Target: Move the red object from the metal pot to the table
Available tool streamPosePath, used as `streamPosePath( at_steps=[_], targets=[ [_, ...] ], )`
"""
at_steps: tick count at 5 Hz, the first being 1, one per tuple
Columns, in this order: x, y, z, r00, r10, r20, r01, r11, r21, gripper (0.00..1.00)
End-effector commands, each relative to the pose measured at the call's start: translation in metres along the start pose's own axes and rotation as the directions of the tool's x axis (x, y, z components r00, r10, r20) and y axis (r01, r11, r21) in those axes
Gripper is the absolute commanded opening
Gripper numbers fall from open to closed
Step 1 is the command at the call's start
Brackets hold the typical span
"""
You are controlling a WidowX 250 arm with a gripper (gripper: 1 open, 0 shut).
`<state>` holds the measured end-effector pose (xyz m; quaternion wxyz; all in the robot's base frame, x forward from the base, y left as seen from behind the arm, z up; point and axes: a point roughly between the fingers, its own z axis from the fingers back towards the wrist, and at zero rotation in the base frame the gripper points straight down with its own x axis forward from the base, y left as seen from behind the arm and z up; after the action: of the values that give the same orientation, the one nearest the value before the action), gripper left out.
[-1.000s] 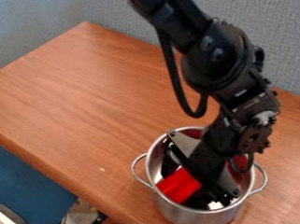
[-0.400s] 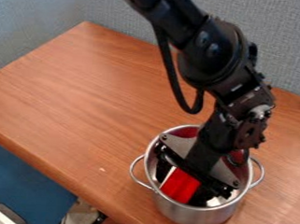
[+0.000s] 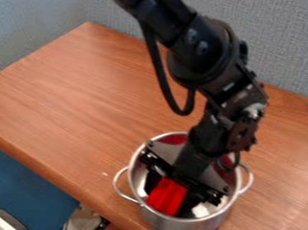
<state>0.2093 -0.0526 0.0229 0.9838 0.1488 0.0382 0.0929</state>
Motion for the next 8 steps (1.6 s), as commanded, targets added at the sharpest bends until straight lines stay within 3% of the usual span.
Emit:
streamPosePath(
  at_steps=[1, 3, 5, 6, 7, 8],
  targets=[
    [0.012, 0.014, 0.033, 0.994, 0.084, 0.072, -0.081, 0.996, -0.034, 0.00],
    [0.014, -0.004, 0.008, 0.992, 0.123, -0.012, -0.122, 0.992, 0.043, 0.00],
    [0.013, -0.025, 0.034, 0.998, -0.041, 0.042, 0.042, 0.999, -0.011, 0.00],
    [0.011, -0.029, 0.061, 0.988, -0.116, 0.101, 0.121, 0.992, -0.044, 0.00],
    [0.014, -0.039, 0.102, 0.981, -0.113, 0.156, 0.127, 0.988, -0.082, 0.00],
    [0.030, -0.046, 0.136, 0.980, -0.069, 0.189, 0.090, 0.990, -0.105, 0.00]
  ],
)
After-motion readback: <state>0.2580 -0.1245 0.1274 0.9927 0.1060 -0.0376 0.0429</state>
